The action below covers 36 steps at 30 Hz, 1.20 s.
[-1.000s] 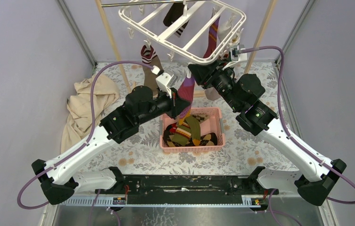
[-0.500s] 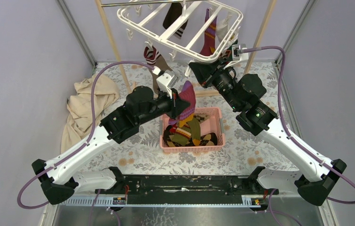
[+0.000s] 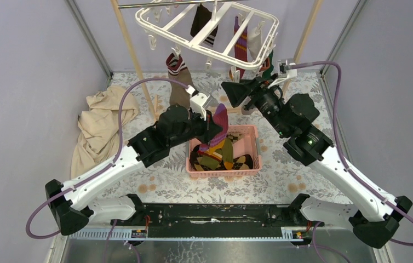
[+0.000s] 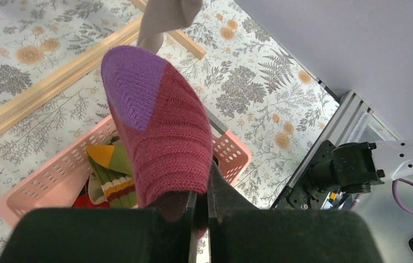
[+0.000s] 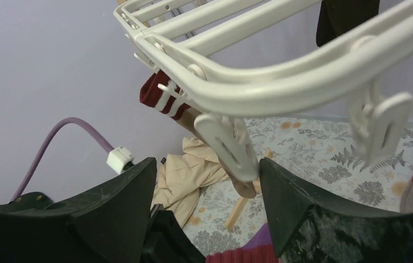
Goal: Remove the socks clipped to the hanger
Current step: Remove the sock from the hanger, then place the sock in the bin.
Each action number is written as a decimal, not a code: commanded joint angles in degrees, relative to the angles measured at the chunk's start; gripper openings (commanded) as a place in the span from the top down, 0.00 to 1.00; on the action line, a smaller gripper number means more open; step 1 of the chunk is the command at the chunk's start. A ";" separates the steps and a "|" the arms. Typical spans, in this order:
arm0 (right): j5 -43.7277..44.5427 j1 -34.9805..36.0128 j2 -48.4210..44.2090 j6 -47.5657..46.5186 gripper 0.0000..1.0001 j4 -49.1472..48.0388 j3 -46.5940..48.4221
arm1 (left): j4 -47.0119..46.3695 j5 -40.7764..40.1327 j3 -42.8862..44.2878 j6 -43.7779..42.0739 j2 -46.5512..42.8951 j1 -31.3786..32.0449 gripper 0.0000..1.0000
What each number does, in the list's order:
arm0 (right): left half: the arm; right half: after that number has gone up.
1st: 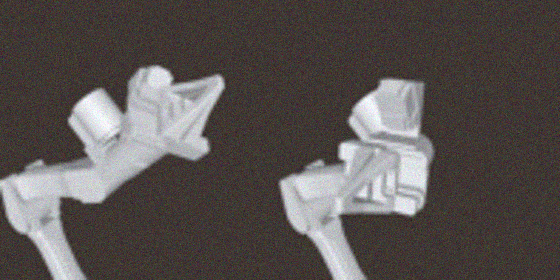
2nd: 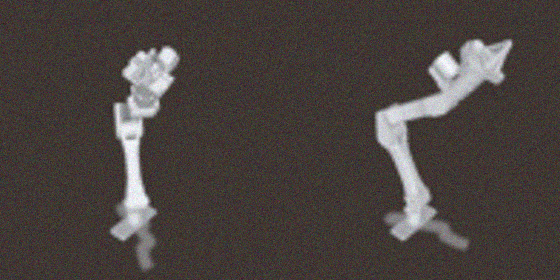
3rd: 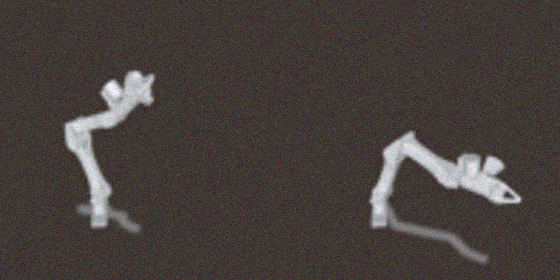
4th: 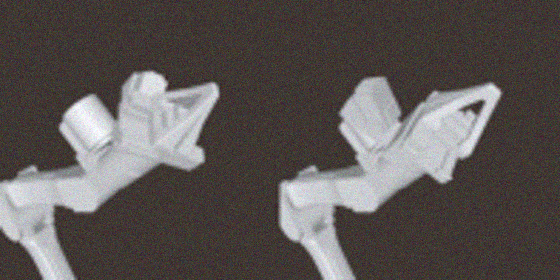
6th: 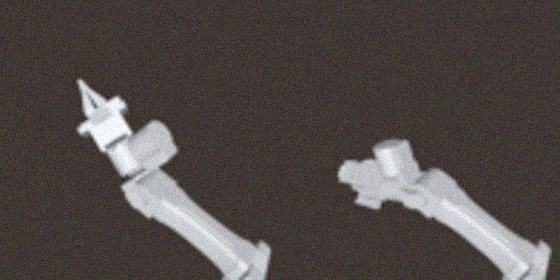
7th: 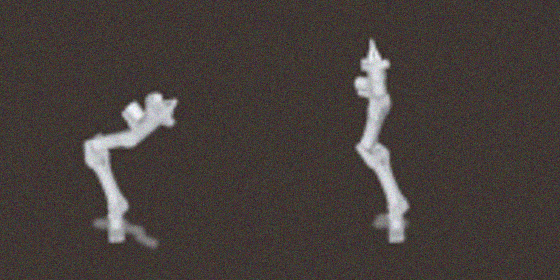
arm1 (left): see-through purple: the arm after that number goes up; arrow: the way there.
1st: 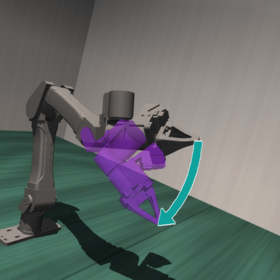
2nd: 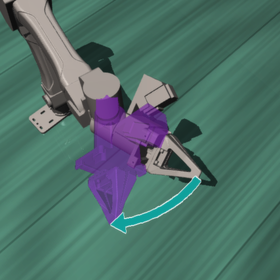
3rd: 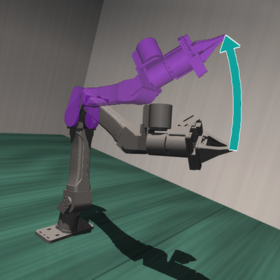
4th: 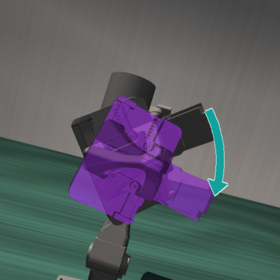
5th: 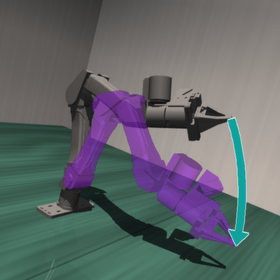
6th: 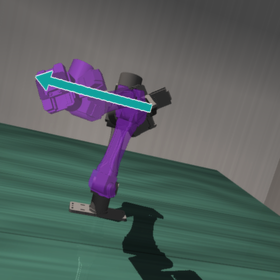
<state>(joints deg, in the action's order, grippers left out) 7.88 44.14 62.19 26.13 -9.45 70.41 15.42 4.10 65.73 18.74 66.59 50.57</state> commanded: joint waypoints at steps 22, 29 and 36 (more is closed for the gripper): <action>18.70 -1.04 -14.65 -2.38 0.16 15.19 -13.46 | -29.21 0.64 -13.36 6.77 14.53 0.78 0.93; 8.68 -10.18 -10.56 0.47 0.16 17.53 -11.15 | -35.24 -2.07 -11.16 7.85 23.43 1.62 0.71; 5.50 -15.63 -9.91 -0.19 0.14 16.42 -11.92 | -35.96 -3.39 -9.81 7.72 25.90 1.57 0.18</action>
<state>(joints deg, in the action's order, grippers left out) 16.29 30.55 53.08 25.93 8.95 56.42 -14.66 2.50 53.30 26.50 92.60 52.03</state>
